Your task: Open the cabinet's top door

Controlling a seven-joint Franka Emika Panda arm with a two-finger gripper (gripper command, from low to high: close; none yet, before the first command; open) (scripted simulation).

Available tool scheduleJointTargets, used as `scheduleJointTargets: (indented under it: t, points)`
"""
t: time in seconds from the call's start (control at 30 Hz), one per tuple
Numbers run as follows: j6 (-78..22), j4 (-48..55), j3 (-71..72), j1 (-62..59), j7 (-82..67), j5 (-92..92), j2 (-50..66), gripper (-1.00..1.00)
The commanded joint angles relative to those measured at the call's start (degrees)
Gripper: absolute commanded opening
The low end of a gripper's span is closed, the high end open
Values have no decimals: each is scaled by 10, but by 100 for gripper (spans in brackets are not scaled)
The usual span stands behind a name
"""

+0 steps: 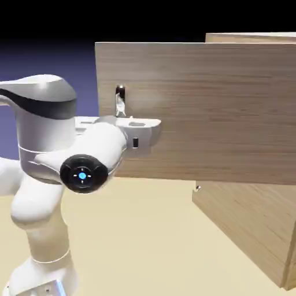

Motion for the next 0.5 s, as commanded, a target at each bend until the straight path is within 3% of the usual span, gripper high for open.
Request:
scheduleJointTargets:
  t: [0.0, 0.47]
  points:
    - [-17, 21, -20, 18, -3, -12, 11, -100]
    - [-212, 304, -252, 303, 0, -119, 75, -100]
